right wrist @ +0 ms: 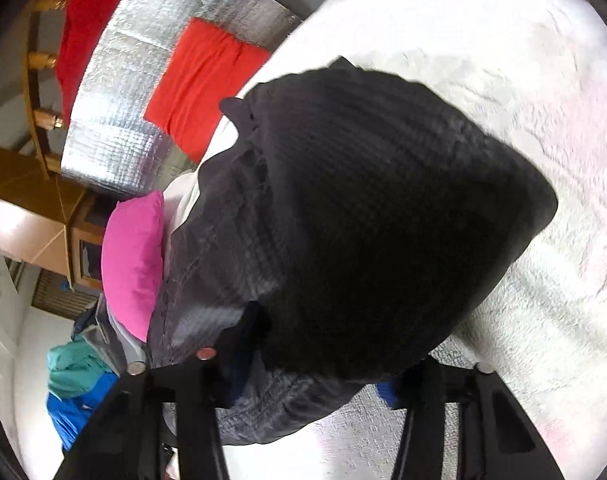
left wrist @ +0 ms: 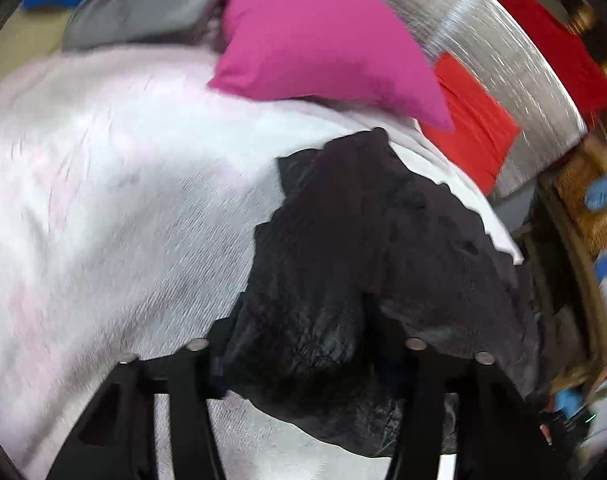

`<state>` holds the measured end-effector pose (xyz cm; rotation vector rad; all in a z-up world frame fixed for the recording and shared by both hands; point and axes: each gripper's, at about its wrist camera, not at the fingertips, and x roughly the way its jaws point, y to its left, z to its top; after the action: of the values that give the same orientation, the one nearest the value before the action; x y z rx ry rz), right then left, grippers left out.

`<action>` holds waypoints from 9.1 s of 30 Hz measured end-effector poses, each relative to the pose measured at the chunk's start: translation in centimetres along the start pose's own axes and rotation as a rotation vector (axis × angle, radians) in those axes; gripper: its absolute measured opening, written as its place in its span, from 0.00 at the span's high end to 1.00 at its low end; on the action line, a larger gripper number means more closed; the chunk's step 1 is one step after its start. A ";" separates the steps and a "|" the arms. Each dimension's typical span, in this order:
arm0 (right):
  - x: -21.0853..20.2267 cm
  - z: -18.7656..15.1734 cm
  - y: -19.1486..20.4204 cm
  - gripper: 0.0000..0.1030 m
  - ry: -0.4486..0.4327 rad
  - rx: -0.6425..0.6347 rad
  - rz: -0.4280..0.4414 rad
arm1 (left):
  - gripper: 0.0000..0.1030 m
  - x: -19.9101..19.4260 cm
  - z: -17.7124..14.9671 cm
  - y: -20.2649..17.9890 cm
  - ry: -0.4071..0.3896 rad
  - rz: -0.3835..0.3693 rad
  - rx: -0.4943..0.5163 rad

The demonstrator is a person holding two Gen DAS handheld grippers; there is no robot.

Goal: Fold large clothes

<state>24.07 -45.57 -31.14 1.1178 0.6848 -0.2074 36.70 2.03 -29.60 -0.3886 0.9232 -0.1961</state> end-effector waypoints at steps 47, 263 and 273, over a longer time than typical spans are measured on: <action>-6.0 -3.4 -3.1 0.40 -0.018 0.005 -0.014 | 0.36 -4.3 -3.2 3.3 0.047 -0.036 0.046; -3.4 6.9 0.3 0.25 -0.084 -0.166 -0.245 | 0.27 -0.7 1.1 -4.7 -0.026 0.459 0.517; -1.9 5.4 1.5 0.60 -0.066 -0.293 -0.305 | 0.27 -0.6 0.9 -4.2 -0.032 0.454 0.541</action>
<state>25.48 -49.97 -27.42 0.7208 0.7969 -0.3887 37.08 -1.36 -26.92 0.3178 0.8651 -0.0174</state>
